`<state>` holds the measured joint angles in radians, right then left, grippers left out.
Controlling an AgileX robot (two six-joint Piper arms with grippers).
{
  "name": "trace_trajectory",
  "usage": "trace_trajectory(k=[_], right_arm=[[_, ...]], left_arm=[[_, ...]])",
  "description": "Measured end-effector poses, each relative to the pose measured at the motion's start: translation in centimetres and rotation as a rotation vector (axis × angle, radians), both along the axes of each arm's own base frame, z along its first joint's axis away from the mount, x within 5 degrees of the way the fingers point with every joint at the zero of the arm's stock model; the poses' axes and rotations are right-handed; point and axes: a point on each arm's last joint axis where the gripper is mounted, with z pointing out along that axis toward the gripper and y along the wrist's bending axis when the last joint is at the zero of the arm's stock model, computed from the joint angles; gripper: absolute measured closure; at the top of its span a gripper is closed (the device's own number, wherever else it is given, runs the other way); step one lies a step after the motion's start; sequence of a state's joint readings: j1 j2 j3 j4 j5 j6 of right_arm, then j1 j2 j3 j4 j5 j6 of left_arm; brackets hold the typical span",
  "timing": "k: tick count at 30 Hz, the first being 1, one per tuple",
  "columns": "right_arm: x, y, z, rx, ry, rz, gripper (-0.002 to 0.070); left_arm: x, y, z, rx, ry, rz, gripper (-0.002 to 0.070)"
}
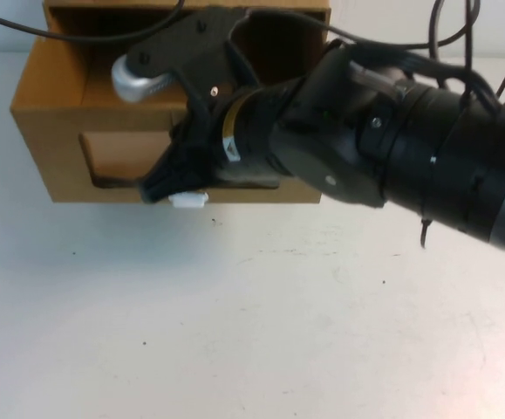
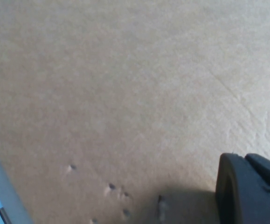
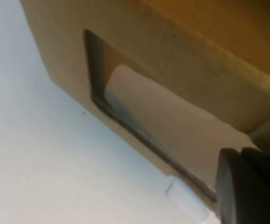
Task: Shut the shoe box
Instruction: Close the shoe box with your right arm
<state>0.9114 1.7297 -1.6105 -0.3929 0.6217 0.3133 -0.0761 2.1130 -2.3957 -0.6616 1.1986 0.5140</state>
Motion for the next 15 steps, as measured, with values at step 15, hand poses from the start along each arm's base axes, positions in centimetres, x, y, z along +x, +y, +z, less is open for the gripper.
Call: trace_trajectory(k=[15], right_arm=[[4.9,0.0,-0.1,0.018,-0.028,-0.08,0.0688]], left_arm=[[0.0,0.0,0.0,0.0,0.0,0.0,0.068]])
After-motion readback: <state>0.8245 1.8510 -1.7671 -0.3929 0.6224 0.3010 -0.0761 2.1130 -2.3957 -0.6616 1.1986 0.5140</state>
